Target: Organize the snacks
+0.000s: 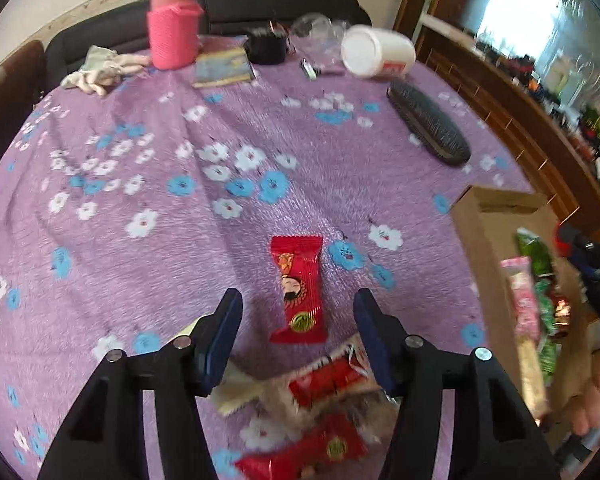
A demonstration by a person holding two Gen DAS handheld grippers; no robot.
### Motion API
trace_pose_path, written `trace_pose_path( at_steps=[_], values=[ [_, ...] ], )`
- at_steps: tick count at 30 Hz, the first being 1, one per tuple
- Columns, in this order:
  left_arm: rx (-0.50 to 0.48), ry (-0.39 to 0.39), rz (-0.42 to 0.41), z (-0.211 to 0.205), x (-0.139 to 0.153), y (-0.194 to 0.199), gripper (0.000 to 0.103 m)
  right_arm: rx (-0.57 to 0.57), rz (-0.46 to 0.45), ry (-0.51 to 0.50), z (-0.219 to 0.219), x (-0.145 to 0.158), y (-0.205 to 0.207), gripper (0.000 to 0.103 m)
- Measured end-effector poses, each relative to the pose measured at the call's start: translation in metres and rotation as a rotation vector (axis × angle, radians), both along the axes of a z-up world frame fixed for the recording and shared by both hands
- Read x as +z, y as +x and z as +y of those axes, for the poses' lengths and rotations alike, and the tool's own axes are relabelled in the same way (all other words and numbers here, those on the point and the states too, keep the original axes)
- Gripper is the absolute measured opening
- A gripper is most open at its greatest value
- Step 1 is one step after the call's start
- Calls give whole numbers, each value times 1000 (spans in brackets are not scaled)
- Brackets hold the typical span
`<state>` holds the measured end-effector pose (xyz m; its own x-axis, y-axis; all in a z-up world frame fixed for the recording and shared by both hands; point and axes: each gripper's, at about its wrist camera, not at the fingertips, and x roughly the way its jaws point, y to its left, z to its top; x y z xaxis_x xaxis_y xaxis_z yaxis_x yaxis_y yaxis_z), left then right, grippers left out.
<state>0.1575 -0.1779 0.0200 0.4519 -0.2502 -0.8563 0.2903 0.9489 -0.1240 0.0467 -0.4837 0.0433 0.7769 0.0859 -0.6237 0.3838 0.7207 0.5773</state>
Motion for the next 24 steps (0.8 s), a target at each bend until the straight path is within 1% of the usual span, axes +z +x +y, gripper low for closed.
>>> trace_pose_path(
  at_steps=[1, 2, 3, 4, 6, 7, 10, 12, 16, 18, 22, 24],
  values=[
    [7, 13, 5, -2, -4, 3, 31, 0, 0, -1, 0, 0, 0, 20],
    [9, 20, 16, -3, -8, 6, 24, 2, 0, -2, 1, 1, 0, 20],
    [15, 24, 27, -3, -12, 8, 19, 2, -2, -4, 1, 1, 0, 20],
    [25, 23, 15, -3, -12, 9, 19, 2, -3, -5, 1, 2, 0, 20],
    [43, 47, -13, -2, -11, 7, 19, 2, -7, -10, 1, 3, -1, 20],
    [44, 38, -15, 0, -11, 6, 19, 0, -8, -11, 1, 3, -1, 20],
    [62, -26, -25, 8, -3, -1, 19, -3, -10, -15, -1, 5, -2, 20],
    [53, -67, -40, 6, 7, -10, 19, -5, -5, -22, 0, 5, -3, 20],
    [-15, -146, -44, -17, 26, -29, 19, -13, 19, -28, -1, 2, -1, 20],
    [-70, -198, -36, -35, 34, -40, 19, -21, 32, -26, -3, 0, -1, 20],
    [-183, -297, 15, -74, 42, -64, 19, -37, 60, -21, -10, -4, -2, 20],
    [-225, -318, 37, -90, 41, -75, 19, -42, 74, -19, -13, -6, -1, 20]
  ],
)
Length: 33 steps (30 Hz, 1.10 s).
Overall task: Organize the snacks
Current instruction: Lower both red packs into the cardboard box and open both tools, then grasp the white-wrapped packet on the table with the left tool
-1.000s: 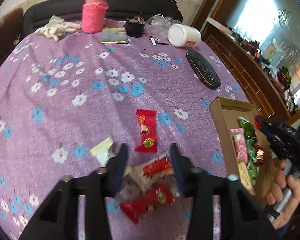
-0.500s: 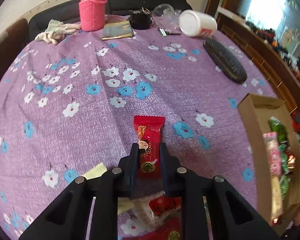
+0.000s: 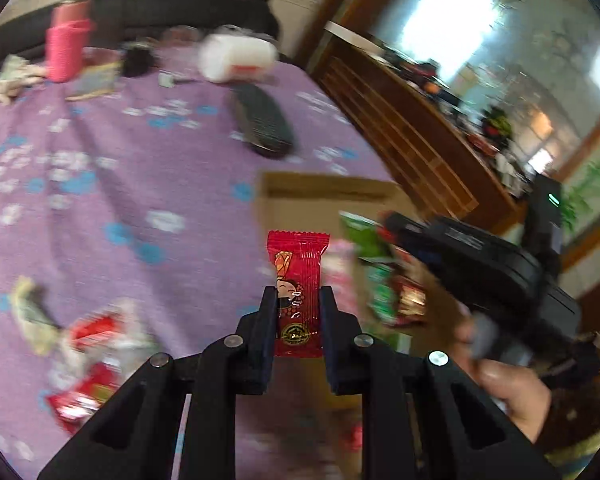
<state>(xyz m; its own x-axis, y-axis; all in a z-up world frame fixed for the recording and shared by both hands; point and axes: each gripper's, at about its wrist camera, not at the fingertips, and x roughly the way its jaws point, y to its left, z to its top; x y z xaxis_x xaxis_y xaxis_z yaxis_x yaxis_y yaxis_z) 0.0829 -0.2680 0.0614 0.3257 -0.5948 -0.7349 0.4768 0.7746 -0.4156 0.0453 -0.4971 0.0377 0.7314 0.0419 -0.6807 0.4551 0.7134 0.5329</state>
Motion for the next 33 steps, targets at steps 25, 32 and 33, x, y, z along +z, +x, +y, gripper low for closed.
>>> trace_pose_path(
  at_steps=[25, 32, 33],
  values=[
    [-93, 22, 10, -39, -24, -23, 36, -20, 26, 25, -9, -2, -3, 22],
    [-80, -2, 15, -27, -16, -22, 36, -6, -31, 30, -5, 5, -4, 23],
    [-79, -6, 14, -24, -14, -22, 36, 2, -49, 22, -2, 9, -5, 23]
  ],
)
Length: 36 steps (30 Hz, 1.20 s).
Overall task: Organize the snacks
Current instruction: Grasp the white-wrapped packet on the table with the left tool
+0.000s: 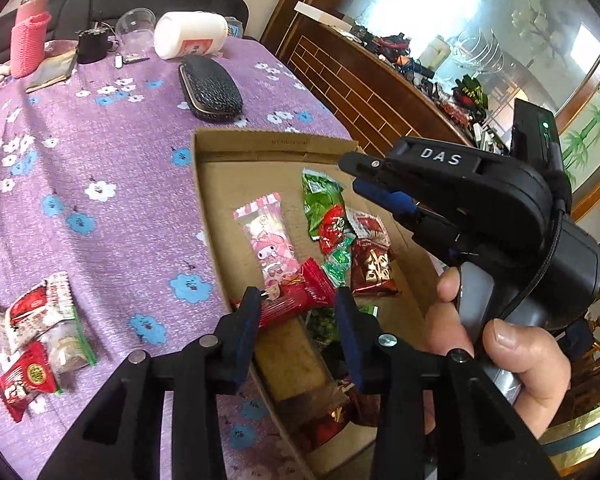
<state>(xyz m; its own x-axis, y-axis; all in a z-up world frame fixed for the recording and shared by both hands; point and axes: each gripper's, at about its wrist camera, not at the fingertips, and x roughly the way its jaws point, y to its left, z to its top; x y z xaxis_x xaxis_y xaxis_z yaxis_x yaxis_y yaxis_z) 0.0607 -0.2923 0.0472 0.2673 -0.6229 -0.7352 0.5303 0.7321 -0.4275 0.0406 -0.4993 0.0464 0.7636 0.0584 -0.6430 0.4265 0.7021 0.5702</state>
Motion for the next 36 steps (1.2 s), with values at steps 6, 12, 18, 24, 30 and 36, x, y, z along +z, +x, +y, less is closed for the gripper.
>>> trace_pose_path(
  at_steps=[6, 12, 18, 24, 30, 36],
  values=[
    [55, -1, -12, 39, 12, 4, 36, 110, -75, -91, 33, 18, 4, 24],
    [247, 89, 8, 118, 8, 25, 36, 209, -85, -133, 64, 20, 12, 25],
    [473, 77, 105, 192, -15, 54, 36, 231, -80, -155, 74, 17, 13, 25],
    [500, 75, 152, 194, -41, 72, 36, 250, -73, -161, 80, 15, 16, 25],
    [504, 153, 33, 188, -41, 72, 19, 339, -96, -150, 99, 16, 20, 25],
    [528, 153, -10, 207, -32, 74, 19, 629, -110, -156, 168, 11, 29, 25]
  ],
)
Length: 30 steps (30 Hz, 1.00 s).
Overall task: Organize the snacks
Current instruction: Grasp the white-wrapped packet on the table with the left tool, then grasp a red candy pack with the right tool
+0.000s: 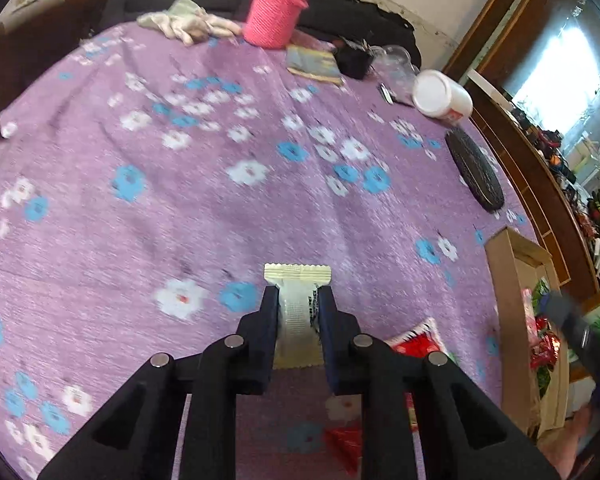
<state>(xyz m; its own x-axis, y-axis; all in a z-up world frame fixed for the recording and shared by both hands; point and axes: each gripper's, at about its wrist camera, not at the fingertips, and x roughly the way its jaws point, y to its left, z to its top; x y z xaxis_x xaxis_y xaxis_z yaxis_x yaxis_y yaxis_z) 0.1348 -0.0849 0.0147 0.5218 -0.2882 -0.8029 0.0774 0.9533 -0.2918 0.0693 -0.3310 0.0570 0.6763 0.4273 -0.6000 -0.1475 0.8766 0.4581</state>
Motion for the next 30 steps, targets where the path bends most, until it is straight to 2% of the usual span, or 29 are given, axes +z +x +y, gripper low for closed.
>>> trace_pose_path(
  at_steps=[1, 4, 8, 12, 15, 17, 19, 21, 25, 30],
  values=[
    [10, -3, -11, 6, 3, 0, 19, 83, 21, 28, 18, -5, 2, 25],
    [43, -7, -37, 17, 11, -1, 19, 212, 85, 49, 55, -20, 5, 26],
    [66, -18, -60, 24, 19, -2, 19, 244, 109, -34, 83, -36, 9, 26],
    [60, -5, -73, 21, 22, -4, 19, 219, 107, -80, 91, -49, 17, 26],
    [67, -7, -79, 23, 23, -5, 19, 254, 169, -68, 91, -54, 18, 27],
    [81, -7, -81, 27, 23, -5, 19, 321, 240, -26, 90, -56, 15, 36],
    [92, -15, -78, 31, 23, -4, 19, 381, 285, -12, 92, -55, 11, 41],
    [99, -19, -78, 33, 23, -4, 19, 419, 279, -17, 94, -54, 7, 42],
    [97, -19, -82, 33, 25, -4, 19, 470, 216, -131, 108, -52, -5, 43],
    [100, -22, -80, 34, 25, -5, 19, 557, 171, -206, 128, -49, -17, 44]
  ],
)
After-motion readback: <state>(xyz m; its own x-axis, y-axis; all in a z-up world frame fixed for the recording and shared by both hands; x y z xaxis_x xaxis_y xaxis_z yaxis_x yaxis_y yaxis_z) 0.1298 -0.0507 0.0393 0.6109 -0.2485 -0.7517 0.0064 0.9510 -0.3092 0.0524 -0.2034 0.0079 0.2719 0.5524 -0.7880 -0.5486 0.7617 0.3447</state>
